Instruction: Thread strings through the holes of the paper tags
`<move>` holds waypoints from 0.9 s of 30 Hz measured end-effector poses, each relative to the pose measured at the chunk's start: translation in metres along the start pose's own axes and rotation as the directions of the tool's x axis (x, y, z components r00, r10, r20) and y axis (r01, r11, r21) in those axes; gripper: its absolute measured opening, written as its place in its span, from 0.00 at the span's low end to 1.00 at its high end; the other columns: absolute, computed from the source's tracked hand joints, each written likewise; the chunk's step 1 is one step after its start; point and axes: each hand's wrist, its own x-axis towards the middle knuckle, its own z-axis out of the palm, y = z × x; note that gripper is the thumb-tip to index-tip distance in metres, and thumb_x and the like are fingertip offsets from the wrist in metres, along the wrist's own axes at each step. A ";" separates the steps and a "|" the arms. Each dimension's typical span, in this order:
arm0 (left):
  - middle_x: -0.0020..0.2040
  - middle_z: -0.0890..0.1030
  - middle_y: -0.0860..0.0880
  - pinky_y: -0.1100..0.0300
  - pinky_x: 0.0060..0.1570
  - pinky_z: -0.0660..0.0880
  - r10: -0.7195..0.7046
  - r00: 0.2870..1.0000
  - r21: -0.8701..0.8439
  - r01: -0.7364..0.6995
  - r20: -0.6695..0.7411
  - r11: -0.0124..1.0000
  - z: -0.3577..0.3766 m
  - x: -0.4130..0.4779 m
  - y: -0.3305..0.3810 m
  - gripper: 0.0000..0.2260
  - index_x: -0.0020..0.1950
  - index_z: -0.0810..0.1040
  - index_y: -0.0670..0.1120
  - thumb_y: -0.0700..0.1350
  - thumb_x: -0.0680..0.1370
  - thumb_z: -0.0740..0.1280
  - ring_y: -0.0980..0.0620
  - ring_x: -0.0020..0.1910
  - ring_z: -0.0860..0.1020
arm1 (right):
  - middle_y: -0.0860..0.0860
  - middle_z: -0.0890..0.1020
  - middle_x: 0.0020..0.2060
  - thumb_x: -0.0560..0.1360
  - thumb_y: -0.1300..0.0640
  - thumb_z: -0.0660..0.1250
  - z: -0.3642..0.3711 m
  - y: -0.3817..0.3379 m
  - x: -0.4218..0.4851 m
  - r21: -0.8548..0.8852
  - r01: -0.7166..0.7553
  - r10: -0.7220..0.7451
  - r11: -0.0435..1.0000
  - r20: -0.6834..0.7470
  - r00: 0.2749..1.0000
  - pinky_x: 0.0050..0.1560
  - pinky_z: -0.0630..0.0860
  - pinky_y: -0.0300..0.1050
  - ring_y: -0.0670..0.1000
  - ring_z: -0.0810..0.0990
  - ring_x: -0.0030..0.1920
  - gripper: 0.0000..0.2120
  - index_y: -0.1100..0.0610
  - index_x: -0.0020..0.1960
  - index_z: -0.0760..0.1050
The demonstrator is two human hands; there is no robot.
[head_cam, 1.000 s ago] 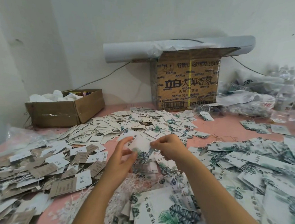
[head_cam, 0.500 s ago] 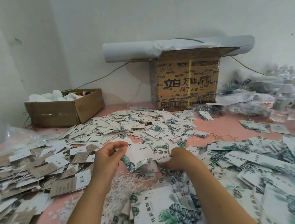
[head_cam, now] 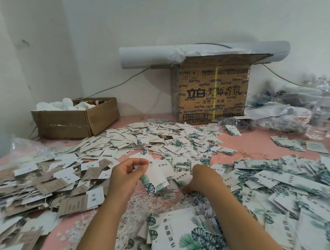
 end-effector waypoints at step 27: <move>0.32 0.82 0.55 0.69 0.29 0.69 -0.023 1.000 0.038 0.023 -0.009 0.999 -0.001 -0.002 -0.002 0.07 0.44 0.82 0.47 0.36 0.75 0.68 0.66 0.28 0.75 | 0.57 0.80 0.33 0.75 0.59 0.66 -0.016 0.009 0.006 0.352 -0.033 0.057 0.935 -0.057 0.997 0.40 0.77 0.46 0.52 0.74 0.32 0.09 0.65 0.41 0.75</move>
